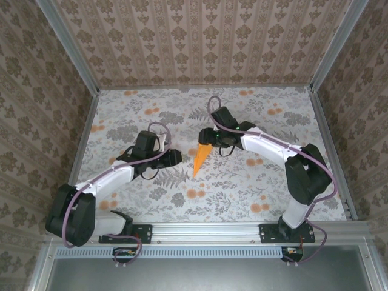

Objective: Fold a paper plane with a square sheet of paper (fold left side to right side)
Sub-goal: Move the paper plane to the top-center of the table.

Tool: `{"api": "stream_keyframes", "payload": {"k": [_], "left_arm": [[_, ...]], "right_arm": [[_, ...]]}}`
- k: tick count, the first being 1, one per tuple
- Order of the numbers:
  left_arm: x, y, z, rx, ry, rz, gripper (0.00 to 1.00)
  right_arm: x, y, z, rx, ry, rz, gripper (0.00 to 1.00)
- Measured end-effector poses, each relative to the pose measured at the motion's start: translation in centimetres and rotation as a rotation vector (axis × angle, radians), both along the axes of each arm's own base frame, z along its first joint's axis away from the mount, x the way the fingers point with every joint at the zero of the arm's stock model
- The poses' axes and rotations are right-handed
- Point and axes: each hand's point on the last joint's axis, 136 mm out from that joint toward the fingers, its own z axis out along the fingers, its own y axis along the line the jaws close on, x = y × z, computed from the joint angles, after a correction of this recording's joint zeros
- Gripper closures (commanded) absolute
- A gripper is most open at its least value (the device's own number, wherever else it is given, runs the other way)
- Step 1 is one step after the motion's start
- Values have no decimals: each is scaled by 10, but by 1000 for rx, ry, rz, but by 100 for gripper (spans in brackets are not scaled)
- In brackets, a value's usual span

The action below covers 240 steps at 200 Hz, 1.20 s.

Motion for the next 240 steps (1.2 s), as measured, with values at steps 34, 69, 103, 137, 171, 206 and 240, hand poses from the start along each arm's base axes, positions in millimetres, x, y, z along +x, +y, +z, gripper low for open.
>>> {"api": "stream_keyframes", "payload": {"k": [34,69,103,137,171,206,240], "left_arm": [[9,6,0,36,-24,43,62],[10,12,-3,59,-19,66,62],[11,14,-4,67,-19,72,62],[9,14,-5,70,-14,72,62],[8,15,-7,75,-5,72,62],[8,15,-6,76,-6,74,62],[10,17,-7,86,-11,85,61]], "right_arm": [[-19,7,-26,-83,49,-12,32],[-24,12,-60,-148,109,-16,34],[-20,17,-75,-172,133,-26,48],[-20,13,-76,-193,130,-38,85],[-32,-1,-68,-186,124,-38,100],[-41,-4,-31,-82,80,0,100],[-42,18,7,89,26,76,100]]}}
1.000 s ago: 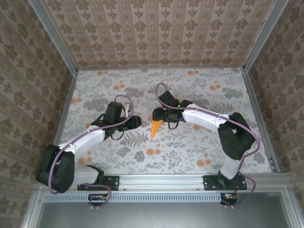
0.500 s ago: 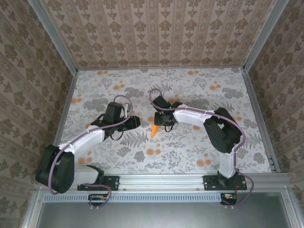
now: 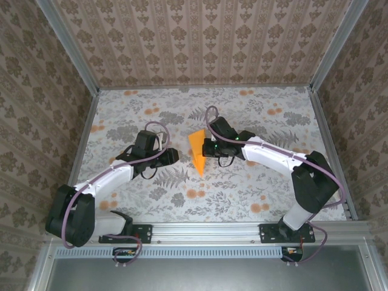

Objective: Fold a paper plane with a square sheet of paper (fold left side to right side)
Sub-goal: Move the paper plane to the top-center of the table, then pick up the paper plane at the center of the table.

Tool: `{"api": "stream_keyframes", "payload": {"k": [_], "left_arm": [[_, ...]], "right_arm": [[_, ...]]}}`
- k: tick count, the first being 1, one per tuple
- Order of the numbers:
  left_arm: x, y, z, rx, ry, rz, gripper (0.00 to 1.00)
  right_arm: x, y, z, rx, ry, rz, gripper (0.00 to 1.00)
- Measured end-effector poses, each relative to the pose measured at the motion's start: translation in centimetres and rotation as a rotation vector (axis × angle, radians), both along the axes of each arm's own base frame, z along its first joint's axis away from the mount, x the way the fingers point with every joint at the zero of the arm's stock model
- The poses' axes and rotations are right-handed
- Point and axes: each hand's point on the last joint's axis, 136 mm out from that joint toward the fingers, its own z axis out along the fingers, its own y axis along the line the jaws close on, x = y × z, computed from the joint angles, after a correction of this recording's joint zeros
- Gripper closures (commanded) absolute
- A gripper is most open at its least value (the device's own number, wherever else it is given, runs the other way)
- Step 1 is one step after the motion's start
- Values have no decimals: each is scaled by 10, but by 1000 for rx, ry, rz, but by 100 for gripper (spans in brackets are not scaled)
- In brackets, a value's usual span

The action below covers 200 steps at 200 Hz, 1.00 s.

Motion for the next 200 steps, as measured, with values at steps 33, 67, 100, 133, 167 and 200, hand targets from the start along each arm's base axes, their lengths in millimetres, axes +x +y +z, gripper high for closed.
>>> {"api": "stream_keyframes", "payload": {"k": [33,67,100,133,167,200], "left_arm": [[0,1,0,3,1,2,61],[-1,1,-1,7,8,2,61],[-3,4,4,9,-1,7,57],[-2,7,18,16,-35,18,50],[1,10,27,14,-70,33,41],[4,14,28,19,-76,52,38]], "right_arm": [[-5,-11,-27,61,64,-8,99],[-9,-45,-80,-15,181,-75,79],[-12,-66,-86,-117,180,-97,63],[-16,-84,-61,-230,122,-90,49],[-31,-66,-24,-264,27,9,39],[-54,-48,-28,-289,38,98,36]]}}
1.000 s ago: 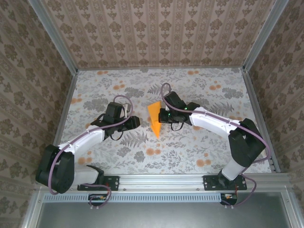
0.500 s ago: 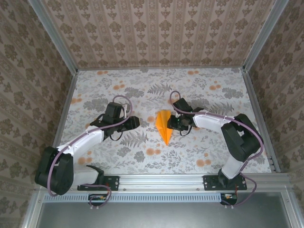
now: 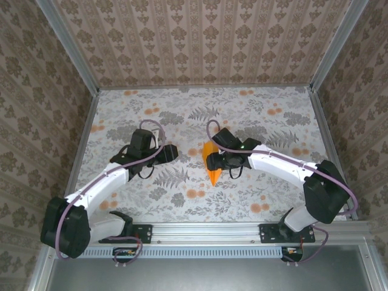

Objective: Fold a paper plane with a square sheet of paper (fold left side to right side)
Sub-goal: Pick up the paper plane at the center of the table.

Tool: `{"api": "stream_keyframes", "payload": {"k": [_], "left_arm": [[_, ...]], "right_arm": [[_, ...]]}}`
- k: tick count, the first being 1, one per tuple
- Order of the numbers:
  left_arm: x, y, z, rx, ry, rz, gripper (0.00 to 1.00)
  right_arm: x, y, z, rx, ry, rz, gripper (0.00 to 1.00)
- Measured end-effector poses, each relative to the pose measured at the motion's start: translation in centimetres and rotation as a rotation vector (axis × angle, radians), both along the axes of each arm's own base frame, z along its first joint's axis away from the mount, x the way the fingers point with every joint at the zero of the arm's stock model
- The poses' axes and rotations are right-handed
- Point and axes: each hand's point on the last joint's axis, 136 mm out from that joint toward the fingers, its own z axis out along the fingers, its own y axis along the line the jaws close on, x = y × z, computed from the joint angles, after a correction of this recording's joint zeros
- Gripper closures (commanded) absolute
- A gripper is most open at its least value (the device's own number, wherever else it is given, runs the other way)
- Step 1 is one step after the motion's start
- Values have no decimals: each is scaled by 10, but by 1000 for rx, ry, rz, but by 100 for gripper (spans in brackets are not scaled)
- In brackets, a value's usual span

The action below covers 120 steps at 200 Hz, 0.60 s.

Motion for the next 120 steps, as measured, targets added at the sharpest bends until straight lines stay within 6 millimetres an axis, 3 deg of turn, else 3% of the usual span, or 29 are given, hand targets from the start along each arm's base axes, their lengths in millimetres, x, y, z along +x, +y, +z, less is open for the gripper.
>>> {"api": "stream_keyframes", "payload": {"k": [56,120], "left_arm": [[4,7,1,4,-6,28,36],[6,9,4,-1,-17,35,35]], "right_arm": [[0,14,-36,-89,78,34,44],[12,17,-51,-139,88,22,56]]}}
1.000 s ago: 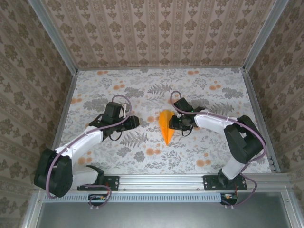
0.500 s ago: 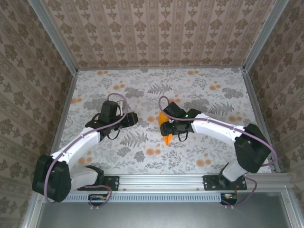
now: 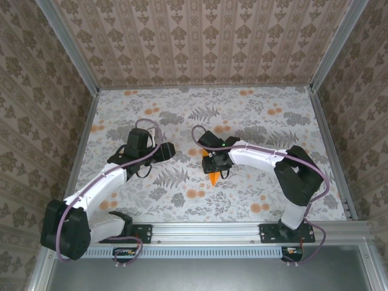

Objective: Fold a paper plane with a square sheet of paper (fold left side to right side)
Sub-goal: Pick up the paper plane at the center of the table.

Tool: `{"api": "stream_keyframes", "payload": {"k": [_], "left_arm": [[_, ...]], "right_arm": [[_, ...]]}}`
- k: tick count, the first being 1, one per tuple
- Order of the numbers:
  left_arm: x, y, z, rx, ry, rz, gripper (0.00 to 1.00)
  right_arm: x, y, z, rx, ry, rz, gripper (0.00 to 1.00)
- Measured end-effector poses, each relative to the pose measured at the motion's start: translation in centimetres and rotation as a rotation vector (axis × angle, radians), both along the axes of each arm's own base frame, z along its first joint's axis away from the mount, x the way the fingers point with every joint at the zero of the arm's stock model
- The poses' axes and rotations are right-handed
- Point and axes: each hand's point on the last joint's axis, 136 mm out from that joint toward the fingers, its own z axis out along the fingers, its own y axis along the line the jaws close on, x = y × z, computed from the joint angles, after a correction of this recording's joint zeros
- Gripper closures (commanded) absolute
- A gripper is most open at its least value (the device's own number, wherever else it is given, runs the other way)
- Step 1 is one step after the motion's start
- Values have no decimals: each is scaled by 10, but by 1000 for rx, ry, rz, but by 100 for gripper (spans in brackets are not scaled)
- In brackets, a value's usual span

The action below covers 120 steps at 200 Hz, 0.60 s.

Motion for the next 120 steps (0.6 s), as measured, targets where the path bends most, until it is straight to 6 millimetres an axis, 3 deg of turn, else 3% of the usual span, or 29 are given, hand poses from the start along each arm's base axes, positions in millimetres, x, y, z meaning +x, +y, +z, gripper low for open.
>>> {"api": "stream_keyframes", "payload": {"k": [35,83,101,120], "left_arm": [[1,2,0,0,0,6,35],[1,2,0,0,0,6,35],[1,2,0,0,0,5,34],[1,2,0,0,0,6,32]], "right_arm": [[1,-3,-13,-28,23,-9,66],[4,-6,-21,-37,34,-25,67],[5,-8,-30,-52,50,-39,75],[12,-9,-28,-31,50,-66,92]]}}
